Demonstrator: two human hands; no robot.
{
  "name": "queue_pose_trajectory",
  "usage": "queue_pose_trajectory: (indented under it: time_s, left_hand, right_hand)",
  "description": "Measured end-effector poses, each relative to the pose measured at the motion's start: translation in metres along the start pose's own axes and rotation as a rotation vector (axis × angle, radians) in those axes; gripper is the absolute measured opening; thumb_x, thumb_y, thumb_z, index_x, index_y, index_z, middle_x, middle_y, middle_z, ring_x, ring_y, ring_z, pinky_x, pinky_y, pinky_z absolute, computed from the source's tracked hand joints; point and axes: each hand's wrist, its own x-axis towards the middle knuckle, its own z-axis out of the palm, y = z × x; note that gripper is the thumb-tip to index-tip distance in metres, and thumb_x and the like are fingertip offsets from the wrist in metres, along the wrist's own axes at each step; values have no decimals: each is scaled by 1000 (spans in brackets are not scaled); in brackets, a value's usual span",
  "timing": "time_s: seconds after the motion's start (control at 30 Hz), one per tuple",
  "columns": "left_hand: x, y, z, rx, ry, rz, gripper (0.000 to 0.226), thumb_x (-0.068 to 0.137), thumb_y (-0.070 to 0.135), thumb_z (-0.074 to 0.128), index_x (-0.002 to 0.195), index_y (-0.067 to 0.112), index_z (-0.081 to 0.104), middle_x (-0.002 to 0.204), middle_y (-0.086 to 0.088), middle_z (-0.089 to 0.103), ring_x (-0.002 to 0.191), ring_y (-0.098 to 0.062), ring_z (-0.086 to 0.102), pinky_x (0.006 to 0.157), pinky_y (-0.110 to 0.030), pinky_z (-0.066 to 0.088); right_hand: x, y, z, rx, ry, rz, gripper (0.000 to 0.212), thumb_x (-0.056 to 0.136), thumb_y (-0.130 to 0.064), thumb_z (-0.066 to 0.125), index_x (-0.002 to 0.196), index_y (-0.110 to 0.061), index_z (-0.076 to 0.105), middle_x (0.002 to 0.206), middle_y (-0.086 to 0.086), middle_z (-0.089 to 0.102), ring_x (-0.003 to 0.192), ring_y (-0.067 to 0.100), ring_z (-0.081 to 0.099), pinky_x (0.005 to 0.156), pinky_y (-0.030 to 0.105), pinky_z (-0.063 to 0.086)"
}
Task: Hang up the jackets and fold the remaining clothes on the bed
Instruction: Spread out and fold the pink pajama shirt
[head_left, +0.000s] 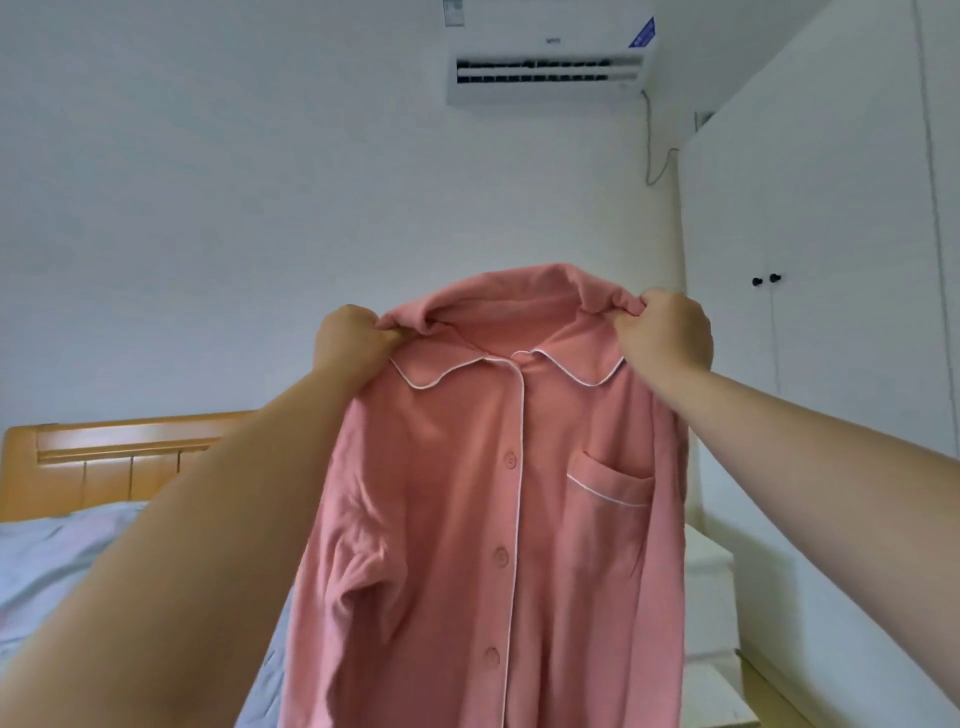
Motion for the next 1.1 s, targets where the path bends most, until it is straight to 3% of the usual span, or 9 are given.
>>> queue_pose_trajectory:
  time_s: [0.2, 0.4, 0.57, 0.7, 0.77, 0.87, 1.0, 1.07, 1.1]
  left_hand:
    - [-5, -64, 41, 136, -104, -35, 47, 81, 47, 66, 59, 8, 54, 55, -5, 45, 67, -31, 49, 57, -32, 30]
    - [-34, -165, 141, 159, -172, -154, 25, 82, 39, 63, 68, 18, 57, 71, -3, 57, 77, -31, 58, 59, -30, 35]
    - [-69, -236, 239, 282, -158, -244, 23, 93, 28, 52, 100, 8, 60, 100, -16, 62, 95, -39, 57, 68, -37, 38]
    - [-98, -291, 309, 505, -315, -216, 25, 91, 20, 50, 101, 4, 68, 114, -17, 52, 109, -36, 45, 82, -43, 39]
    - [-114, -316, 339, 549, -430, -305, 26, 91, 18, 49, 104, 7, 68, 113, -17, 56, 108, -37, 52, 79, -40, 42]
    - [-135, -343, 378, 471, -517, -546, 28, 94, 21, 45, 107, 5, 63, 112, -19, 63, 106, -39, 59, 78, -39, 47]
    - [-139, -368, 425, 161, -476, -820, 28, 93, 13, 45, 113, 1, 61, 116, -22, 63, 109, -36, 58, 84, -35, 46]
    - [-145, -371, 447, -66, -496, -884, 50, 94, 13, 47, 142, 7, 38, 132, -22, 53, 121, -35, 51, 98, -36, 42]
    - [-155, -369, 454, -140, -542, -874, 65, 93, 12, 49, 151, 13, 19, 138, -20, 47, 124, -35, 49, 103, -38, 40]
  right_hand:
    - [-27, 18, 69, -15, -121, 56, 42, 82, -39, 65, 57, -13, 42, 67, 7, 51, 67, 30, 47, 60, 31, 30]
    - [-84, 73, 184, -54, -318, 117, 45, 86, -37, 63, 55, -16, 38, 61, 4, 47, 67, 30, 48, 59, 31, 32]
    - [-141, 132, 289, -50, -477, 154, 44, 87, -31, 62, 56, -16, 36, 58, 3, 43, 64, 30, 43, 57, 31, 26]
    - [-194, 184, 360, -122, -659, 167, 26, 88, -27, 60, 71, -8, 60, 88, 10, 51, 74, 30, 50, 63, 30, 32]
    - [-220, 212, 393, -208, -752, 196, 27, 89, -29, 56, 87, -5, 68, 99, 16, 59, 86, 35, 59, 67, 32, 40]
    - [-250, 246, 433, -263, -859, 339, 31, 89, -33, 51, 89, -6, 67, 96, 17, 67, 92, 37, 63, 67, 30, 42]
    - [-267, 265, 482, -197, -1013, 436, 31, 92, -25, 51, 102, 1, 65, 109, 21, 65, 104, 37, 60, 79, 34, 45]
    - [-279, 269, 496, -66, -1091, 453, 18, 90, -21, 52, 104, -10, 58, 113, 19, 64, 108, 36, 59, 81, 34, 43]
    - [-289, 275, 498, -4, -1138, 484, 26, 91, -20, 53, 117, -13, 52, 122, 16, 60, 116, 35, 56, 87, 34, 42]
